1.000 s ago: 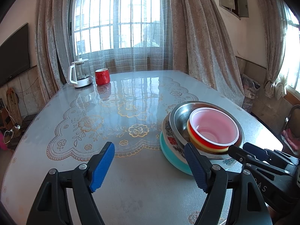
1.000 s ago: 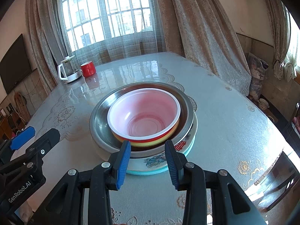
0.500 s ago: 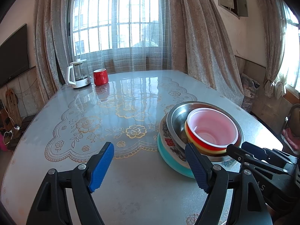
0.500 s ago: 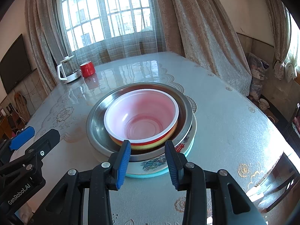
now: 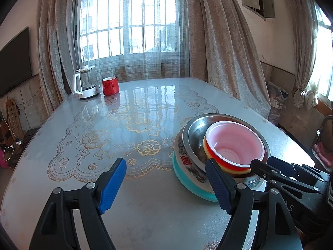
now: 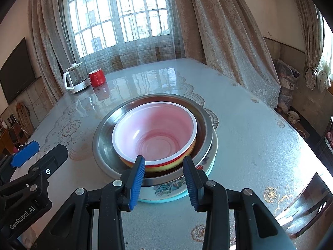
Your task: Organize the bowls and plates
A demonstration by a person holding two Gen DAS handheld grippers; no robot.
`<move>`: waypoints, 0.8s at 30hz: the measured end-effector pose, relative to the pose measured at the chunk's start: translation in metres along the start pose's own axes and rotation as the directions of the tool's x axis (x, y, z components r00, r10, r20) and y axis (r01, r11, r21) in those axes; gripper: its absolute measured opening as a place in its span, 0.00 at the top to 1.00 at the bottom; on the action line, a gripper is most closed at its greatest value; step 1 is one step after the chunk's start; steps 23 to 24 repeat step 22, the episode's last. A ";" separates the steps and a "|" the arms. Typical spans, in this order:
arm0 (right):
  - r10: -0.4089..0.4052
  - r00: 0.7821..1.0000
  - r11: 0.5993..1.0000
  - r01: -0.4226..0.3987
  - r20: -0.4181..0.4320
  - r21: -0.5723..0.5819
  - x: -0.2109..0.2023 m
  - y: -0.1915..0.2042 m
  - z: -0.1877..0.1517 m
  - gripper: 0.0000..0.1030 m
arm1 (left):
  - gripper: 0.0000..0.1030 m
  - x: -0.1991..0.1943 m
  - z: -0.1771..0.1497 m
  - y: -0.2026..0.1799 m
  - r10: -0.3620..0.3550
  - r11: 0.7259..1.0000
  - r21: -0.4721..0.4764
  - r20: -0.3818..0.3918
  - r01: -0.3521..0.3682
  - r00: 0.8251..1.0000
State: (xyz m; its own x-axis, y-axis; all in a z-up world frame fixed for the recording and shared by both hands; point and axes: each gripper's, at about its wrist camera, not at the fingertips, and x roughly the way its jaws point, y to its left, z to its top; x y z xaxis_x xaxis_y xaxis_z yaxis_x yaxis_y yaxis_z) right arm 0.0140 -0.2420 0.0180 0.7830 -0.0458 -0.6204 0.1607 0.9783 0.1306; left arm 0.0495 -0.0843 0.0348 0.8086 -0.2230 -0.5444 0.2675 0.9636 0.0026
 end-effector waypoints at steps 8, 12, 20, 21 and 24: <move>0.003 1.000 1.000 -0.003 0.005 -0.003 0.002 -0.001 0.001 0.63 | 0.23 0.002 0.000 -0.002 0.007 1.000 -0.002 0.000 -0.007 1.000; 0.003 1.000 1.000 -0.003 0.005 -0.003 0.002 -0.001 0.001 0.63 | 0.23 0.004 0.000 0.002 0.016 1.000 -0.015 0.006 -0.016 1.000; 0.009 1.000 1.000 -0.010 0.011 0.004 0.002 -0.003 0.002 0.63 | 0.25 0.004 -0.001 0.002 0.010 1.000 -0.004 0.021 -0.010 1.000; 0.014 1.000 1.000 -0.014 0.019 0.008 0.000 -0.004 0.003 0.63 | 0.25 0.005 -0.001 0.003 0.005 1.000 -0.008 0.017 -0.005 1.000; 0.018 0.999 1.000 -0.018 0.029 0.010 -0.001 -0.006 0.004 0.63 | 0.25 0.006 -0.001 0.003 -0.001 1.000 -0.012 0.009 0.001 1.000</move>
